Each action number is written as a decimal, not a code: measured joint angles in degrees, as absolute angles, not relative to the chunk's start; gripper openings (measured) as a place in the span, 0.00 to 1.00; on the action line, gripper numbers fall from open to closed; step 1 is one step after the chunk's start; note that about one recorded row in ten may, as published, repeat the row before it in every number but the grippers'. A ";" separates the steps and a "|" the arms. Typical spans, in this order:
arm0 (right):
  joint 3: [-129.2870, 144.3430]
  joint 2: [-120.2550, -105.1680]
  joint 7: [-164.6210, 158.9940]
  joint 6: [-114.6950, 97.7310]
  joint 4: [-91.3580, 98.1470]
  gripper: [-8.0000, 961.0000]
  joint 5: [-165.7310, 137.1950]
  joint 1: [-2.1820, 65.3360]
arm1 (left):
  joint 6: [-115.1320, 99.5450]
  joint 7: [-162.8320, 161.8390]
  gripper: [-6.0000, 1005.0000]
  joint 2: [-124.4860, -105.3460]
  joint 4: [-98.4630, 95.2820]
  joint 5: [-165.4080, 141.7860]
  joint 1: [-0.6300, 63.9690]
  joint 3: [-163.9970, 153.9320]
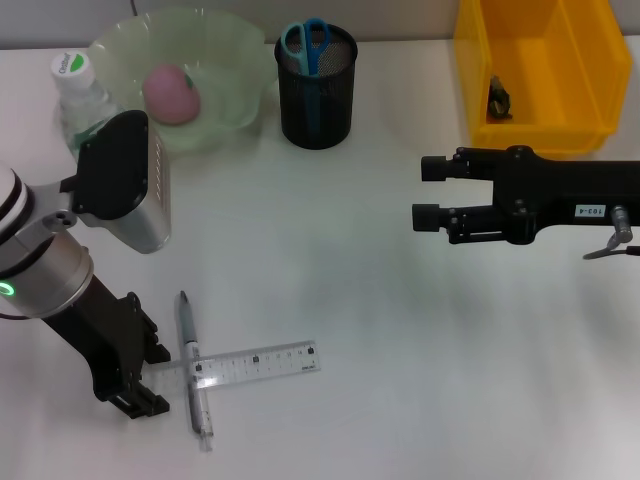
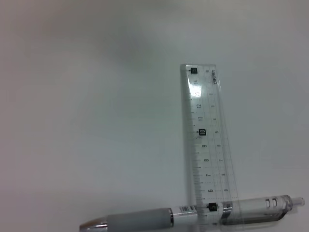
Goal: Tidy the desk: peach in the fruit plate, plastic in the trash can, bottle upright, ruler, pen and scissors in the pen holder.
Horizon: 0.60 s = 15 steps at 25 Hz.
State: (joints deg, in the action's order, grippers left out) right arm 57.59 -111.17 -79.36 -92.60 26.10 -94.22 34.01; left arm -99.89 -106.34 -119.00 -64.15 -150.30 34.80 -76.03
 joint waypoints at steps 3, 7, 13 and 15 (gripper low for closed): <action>57.42 -111.17 -79.36 -92.68 26.11 0.84 -94.22 33.95 | -99.67 -106.35 0.55 -119.00 -64.17 -150.40 34.73 -77.17; 57.38 -111.16 -79.36 -92.69 26.11 0.84 -94.22 33.84 | -99.65 -106.35 0.53 -119.00 -64.30 -150.37 34.71 -77.41; 57.30 -111.13 -79.36 -92.59 26.10 0.84 -94.22 33.82 | -100.08 -106.35 0.41 -118.92 -65.79 -149.79 34.51 -76.91; 57.11 -111.09 -79.36 -92.63 26.14 0.84 -94.22 33.76 | -100.49 -106.35 0.39 -118.81 -66.67 -149.07 34.32 -76.45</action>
State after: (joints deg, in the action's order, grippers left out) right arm 57.11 -111.09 -79.36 -92.63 26.14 -94.22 33.76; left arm -100.49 -106.35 -118.81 -66.67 -149.07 34.32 -76.45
